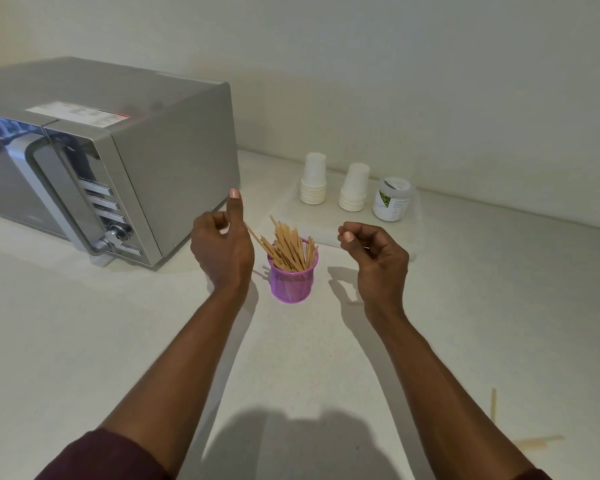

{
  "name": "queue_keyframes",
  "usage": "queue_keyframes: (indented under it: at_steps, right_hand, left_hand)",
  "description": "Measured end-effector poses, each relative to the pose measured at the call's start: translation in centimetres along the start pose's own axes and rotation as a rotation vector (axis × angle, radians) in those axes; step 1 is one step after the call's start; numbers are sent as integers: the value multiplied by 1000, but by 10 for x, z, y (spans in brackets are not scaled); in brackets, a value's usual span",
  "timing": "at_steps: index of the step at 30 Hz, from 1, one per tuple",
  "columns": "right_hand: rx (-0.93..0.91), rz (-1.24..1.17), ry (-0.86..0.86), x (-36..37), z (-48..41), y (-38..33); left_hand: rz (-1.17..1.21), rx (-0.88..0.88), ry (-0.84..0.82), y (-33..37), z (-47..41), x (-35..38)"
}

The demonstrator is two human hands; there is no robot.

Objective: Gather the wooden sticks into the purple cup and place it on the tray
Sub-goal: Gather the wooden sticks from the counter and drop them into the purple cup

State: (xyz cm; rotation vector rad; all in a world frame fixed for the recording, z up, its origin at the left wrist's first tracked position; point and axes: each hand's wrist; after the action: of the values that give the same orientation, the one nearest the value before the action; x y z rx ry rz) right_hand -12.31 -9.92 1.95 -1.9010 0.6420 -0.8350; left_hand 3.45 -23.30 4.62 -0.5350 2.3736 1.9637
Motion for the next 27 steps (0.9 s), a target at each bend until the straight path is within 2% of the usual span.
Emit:
queue_keyframes:
  at_steps: [5, 8, 11, 15, 19, 23, 25, 27]
  right_hand:
    - [-72, 66, 16, -29, 18, -21]
    - [-81, 142, 35, -57, 32, -35]
    - [-47, 251, 83, -96, 48, -52]
    - [28, 450, 129, -158, 73, -81]
    - [147, 711, 69, -210, 100, -102]
    - [198, 924, -32, -242, 126, -116]
    - [207, 1045, -24, -248, 136, -118]
    - [252, 1169, 113, -249, 143, -119]
  left_hand:
    - [-262, 418, -381, 11, -4, 7]
    - [-460, 558, -481, 9, 4, 14]
    - [-572, 574, -466, -2, 9, 17]
    - [-491, 562, -417, -10, 16, 16]
    - [-391, 751, -248, -1, 33, 5]
    - [-291, 957, -71, 13, 88, 2]
    - [-172, 1051, -135, 16, 120, 5]
    - [-94, 1105, -272, 14, 148, 10]
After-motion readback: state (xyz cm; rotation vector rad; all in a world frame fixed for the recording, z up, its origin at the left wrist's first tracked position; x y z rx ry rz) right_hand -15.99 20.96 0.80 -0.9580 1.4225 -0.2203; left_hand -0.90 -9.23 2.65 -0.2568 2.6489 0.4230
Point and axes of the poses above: each hand's wrist, its own z-axis away from the middle knuckle, its own x-axis out of the palm, y = z × x, and after that the axes turned 11 degrees about -z, right-handed
